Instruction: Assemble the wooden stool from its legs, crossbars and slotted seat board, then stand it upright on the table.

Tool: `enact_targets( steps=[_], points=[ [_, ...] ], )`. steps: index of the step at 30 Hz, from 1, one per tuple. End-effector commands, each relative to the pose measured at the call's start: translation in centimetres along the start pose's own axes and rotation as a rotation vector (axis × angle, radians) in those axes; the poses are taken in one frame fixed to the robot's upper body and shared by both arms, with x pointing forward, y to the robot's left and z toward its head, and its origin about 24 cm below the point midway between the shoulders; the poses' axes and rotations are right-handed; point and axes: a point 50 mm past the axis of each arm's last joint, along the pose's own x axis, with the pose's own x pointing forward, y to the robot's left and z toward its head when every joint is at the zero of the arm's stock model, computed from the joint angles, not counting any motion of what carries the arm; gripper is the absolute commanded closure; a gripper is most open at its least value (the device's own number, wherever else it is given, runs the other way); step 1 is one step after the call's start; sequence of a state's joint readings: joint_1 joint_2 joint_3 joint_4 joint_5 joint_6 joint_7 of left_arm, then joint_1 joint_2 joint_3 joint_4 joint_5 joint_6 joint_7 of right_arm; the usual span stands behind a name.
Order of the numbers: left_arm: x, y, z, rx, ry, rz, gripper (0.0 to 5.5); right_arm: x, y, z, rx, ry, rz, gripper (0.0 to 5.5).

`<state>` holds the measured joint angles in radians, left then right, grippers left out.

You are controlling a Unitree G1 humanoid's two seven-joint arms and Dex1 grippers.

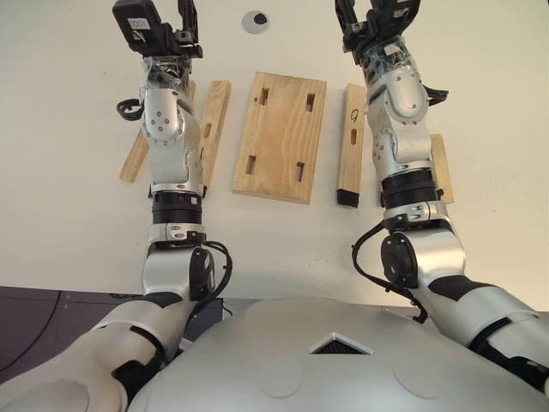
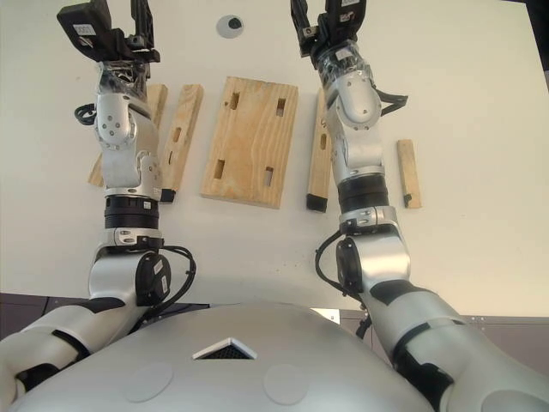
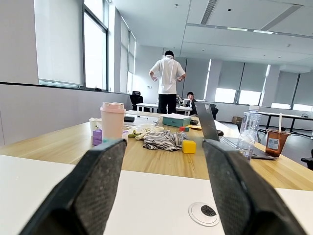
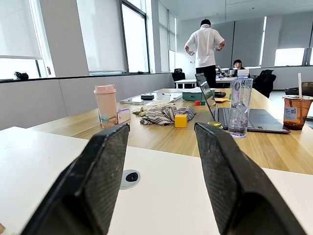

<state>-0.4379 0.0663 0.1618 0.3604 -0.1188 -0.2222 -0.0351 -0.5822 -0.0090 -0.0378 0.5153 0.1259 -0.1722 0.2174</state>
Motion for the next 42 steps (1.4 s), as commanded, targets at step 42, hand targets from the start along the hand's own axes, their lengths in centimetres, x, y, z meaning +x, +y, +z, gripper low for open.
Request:
enact_targets(
  steps=[42],
  points=[
    [-6.2,2.0,-0.8,0.052,0.081,0.173,2.64,-22.8,-10.6,-1.0,-0.129,0.593,-0.197,3.06]
  ],
)
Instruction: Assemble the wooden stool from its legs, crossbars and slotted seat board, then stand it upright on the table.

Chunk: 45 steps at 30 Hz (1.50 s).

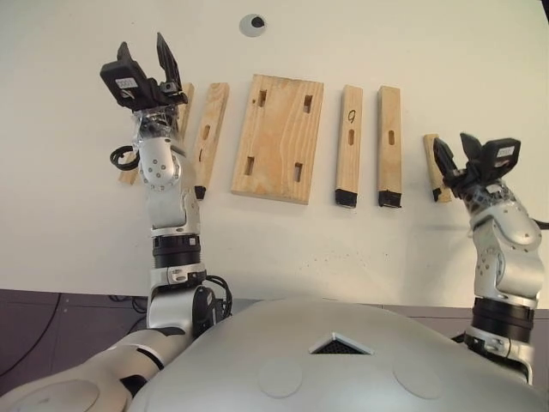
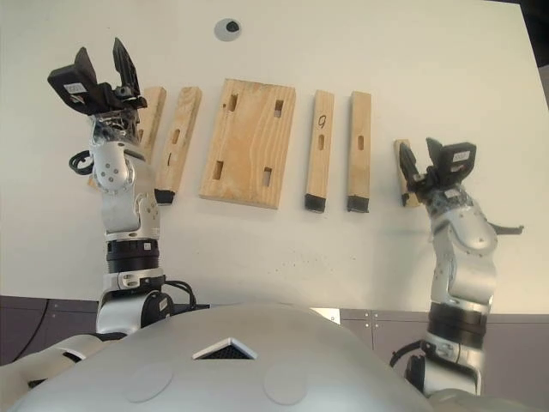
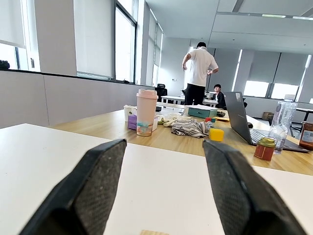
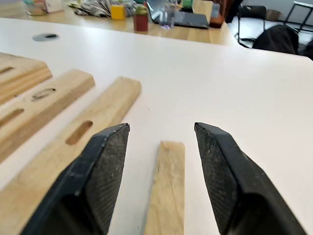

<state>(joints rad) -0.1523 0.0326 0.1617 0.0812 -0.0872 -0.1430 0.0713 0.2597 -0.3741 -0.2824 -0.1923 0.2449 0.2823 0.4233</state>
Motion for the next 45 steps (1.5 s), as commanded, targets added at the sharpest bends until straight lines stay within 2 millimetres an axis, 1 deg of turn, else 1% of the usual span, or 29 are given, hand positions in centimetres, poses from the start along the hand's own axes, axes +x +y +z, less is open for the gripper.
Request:
enact_targets(
  steps=[1,4,7,9,13,15,17,18,20,21,22,23,24,25,27,29,33,37,44,45],
  points=[
    [-0.6,-0.1,0.2,0.01,0.009,0.013,2.64,-1.7,-0.5,-1.1,-0.021,0.098,0.005,3.06],
    [-1.0,-0.2,0.1,0.005,0.018,0.022,2.64,-2.7,-0.3,-2.4,-0.019,0.19,0.032,3.06],
    [-1.5,-0.3,-0.1,0.004,0.027,0.025,2.64,-3.5,-0.4,-2.9,-0.001,0.252,0.054,3.06],
    [-1.8,-0.2,-0.2,0.001,0.034,0.035,2.67,-3.8,-0.6,-3.3,0.031,0.297,0.05,3.34],
    [-2.2,-0.3,-0.3,-0.003,0.044,0.049,2.67,-3.8,-1.1,-3.3,0.03,0.33,0.042,4.04],
    [-2.2,-0.3,-0.3,-0.005,0.044,0.053,2.67,-3.6,-1.2,-3.2,0.022,0.326,0.033,4.2],
    [-1.9,-0.4,-0.1,-0.04,0.053,0.037,2.67,-2.6,-1.3,-2.2,0.007,0.267,0.032,4.2],
    [-1.6,-0.9,0.4,-0.077,0.046,-0.009,2.67,-1.3,-1.4,-0.8,-0.008,0.183,0.042,4.2],
    [-0.9,-2.9,2.2,-0.171,0.031,-0.184,2.67,2.1,-0.3,4.0,-0.041,-0.072,0.107,4.2],
    [-0.7,-4.2,3.2,-0.244,0.04,-0.297,2.67,3.5,0.7,6.4,-0.057,-0.199,0.148,4.2],
    [-0.7,-5.5,4.2,-0.326,0.06,-0.427,2.67,4.7,2.6,8.4,-0.059,-0.307,0.218,4.2],
    [-1.0,-6.7,5.1,-0.422,0.094,-0.549,2.67,5.5,4.8,10.0,-0.078,-0.4,0.311,4.2],
    [-1.2,-7.6,5.9,-0.507,0.13,-0.646,2.67,6.1,6.7,10.9,-0.091,-0.465,0.393,4.2],
    [-1.4,-8.2,6.6,-0.594,0.173,-0.728,2.67,6.4,8.3,11.5,-0.095,-0.512,0.469,4.2],
    [-1.5,-8.9,7.5,-0.718,0.242,-0.822,2.67,6.6,10.3,11.9,-0.116,-0.569,0.57,4.2],
    [-1.2,-9.1,8.2,-0.795,0.291,-0.862,2.67,6.5,11.3,12.2,-0.132,-0.607,0.639,4.2],
    [-0.5,-9.0,8.7,-0.884,0.35,-0.846,2.67,6.3,11.9,12.4,-0.149,-0.63,0.697,4.2],
    [-0.4,-9.0,8.8,-0.915,0.377,-0.829,2.67,5.9,12.2,12.4,-0.137,-0.636,0.745,4.2],
    [-0.3,-9.0,9.1,-0.95,0.383,-0.827,3.77,5.6,12.9,12.1,-0.153,-0.631,0.795,4.2],
    [-0.3,-9.0,9.1,-0.954,0.383,-0.828,4.03,5.6,12.9,12.1,-0.155,-0.631,0.797,4.2]
  ],
)
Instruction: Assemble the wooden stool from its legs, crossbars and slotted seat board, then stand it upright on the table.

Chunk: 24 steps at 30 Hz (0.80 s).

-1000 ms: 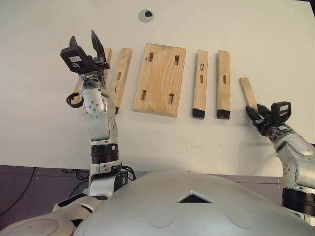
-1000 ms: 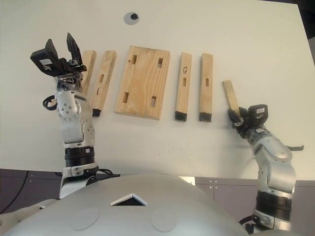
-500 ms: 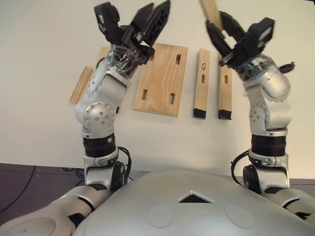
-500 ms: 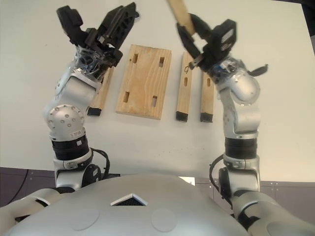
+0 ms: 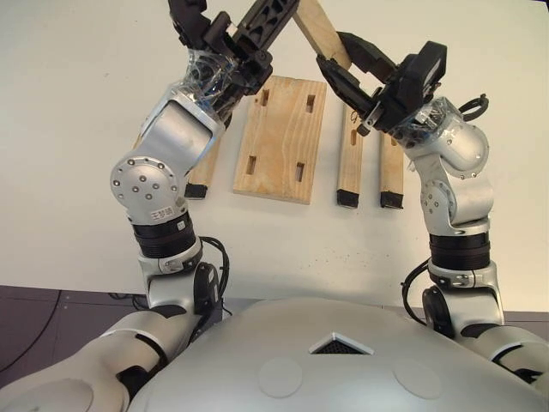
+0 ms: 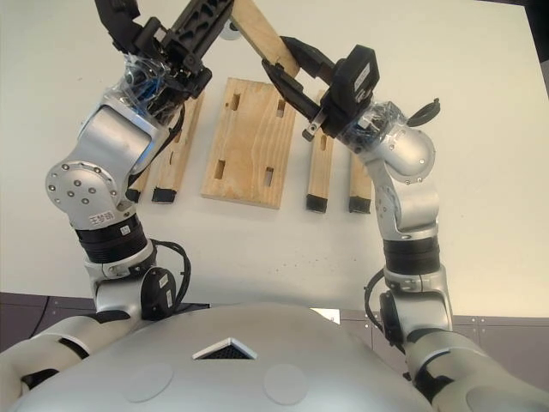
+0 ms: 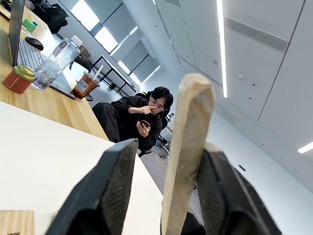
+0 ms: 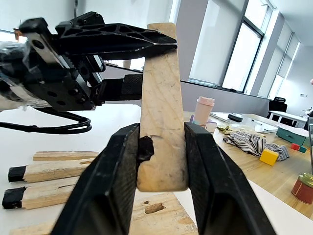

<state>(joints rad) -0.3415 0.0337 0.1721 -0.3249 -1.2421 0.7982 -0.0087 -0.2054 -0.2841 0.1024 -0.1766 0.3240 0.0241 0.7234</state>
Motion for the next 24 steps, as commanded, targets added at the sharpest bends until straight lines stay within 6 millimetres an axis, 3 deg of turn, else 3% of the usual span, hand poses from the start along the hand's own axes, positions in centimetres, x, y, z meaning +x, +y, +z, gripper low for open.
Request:
enact_targets(
  steps=[1,6,12,17,21,24],
  points=[
    [0.3,-0.2,0.4,-0.004,-0.004,-0.003,4.18,0.3,0.4,0.3,-0.005,-0.02,0.031,4.2],
    [0.2,-0.3,0.7,0.026,-0.01,-0.017,4.88,0.3,0.4,0.2,-0.01,-0.021,0.027,4.2],
    [0.0,0.0,1.0,0.071,-0.029,0.007,5.11,0.3,0.4,-0.2,0.006,-0.004,0.007,4.2],
    [-0.5,1.9,1.4,0.294,-0.028,0.125,5.12,-0.7,0.0,-3.2,-0.094,0.214,-0.005,2.98],
    [-4.7,5.9,2.8,0.55,-0.079,0.373,5.12,-1.8,-0.6,-4.8,-0.143,0.314,-0.054,2.34],
    [-8.4,7.6,3.9,0.658,-0.145,0.494,5.12,-2.5,-0.7,-5.3,-0.149,0.342,-0.091,2.31]
  ],
)
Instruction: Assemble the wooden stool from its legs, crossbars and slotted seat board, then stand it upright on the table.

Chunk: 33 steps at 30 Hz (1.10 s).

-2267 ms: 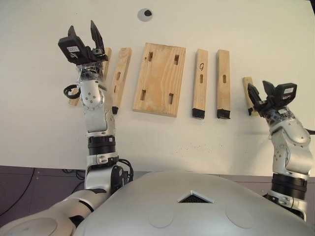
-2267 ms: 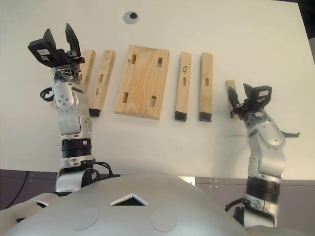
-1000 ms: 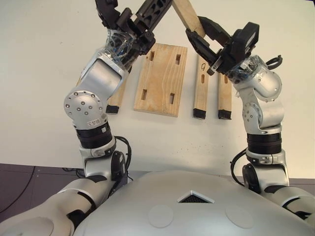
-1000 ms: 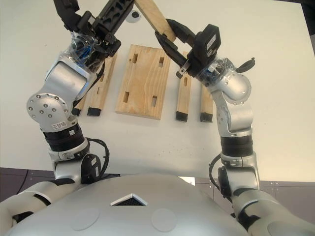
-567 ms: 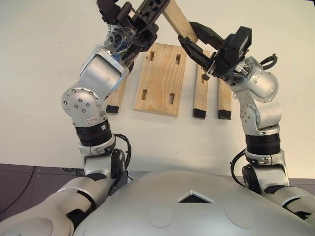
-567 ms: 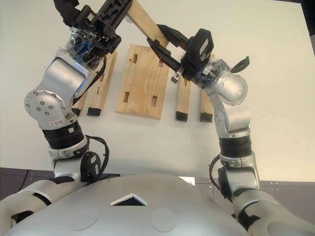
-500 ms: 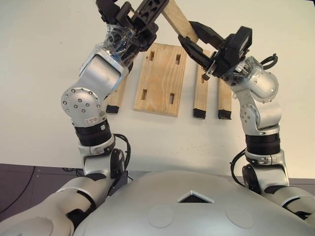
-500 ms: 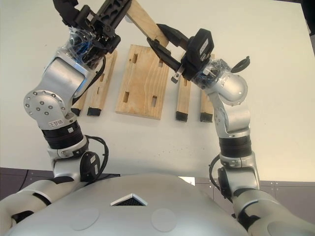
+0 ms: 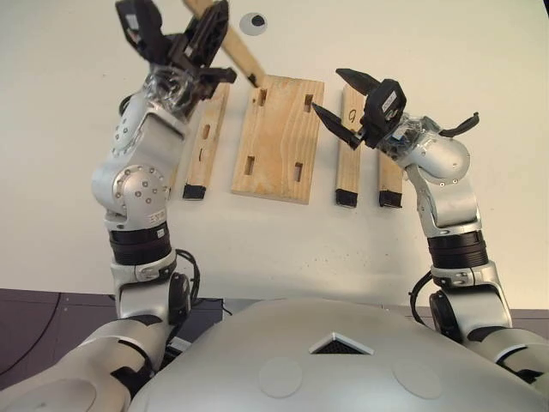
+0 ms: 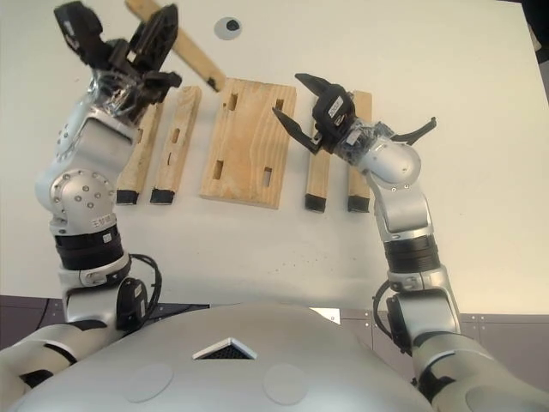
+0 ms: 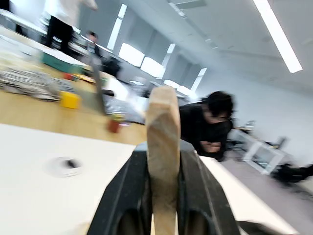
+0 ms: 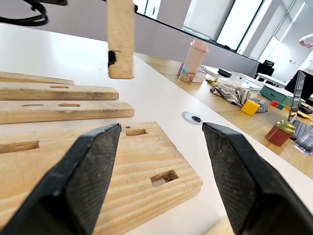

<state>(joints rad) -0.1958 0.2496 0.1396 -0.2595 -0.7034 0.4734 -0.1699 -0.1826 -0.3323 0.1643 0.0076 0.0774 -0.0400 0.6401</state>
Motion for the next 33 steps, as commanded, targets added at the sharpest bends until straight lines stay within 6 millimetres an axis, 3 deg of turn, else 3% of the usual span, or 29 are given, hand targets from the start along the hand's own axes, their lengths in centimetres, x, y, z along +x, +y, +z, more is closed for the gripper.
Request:
enact_targets(
  steps=[1,9,24,33],
  points=[
    [-3.1,3.9,-0.1,0.114,-0.048,0.153,5.12,-0.8,-0.3,-0.8,-0.023,0.045,-0.042,2.31],
    [-5.3,7.4,-1.8,0.212,-0.037,0.272,5.12,-0.8,-0.3,-1.3,-0.02,0.062,-0.047,2.31],
    [-7.0,8.3,-4.5,0.295,0.059,0.289,5.12,-1.1,-0.1,-1.7,-0.02,0.081,-0.037,2.31],
    [-7.8,9.3,-7.2,0.34,0.267,0.31,5.12,-1.0,0.0,-1.8,-0.022,0.089,-0.027,2.31]
  ],
)
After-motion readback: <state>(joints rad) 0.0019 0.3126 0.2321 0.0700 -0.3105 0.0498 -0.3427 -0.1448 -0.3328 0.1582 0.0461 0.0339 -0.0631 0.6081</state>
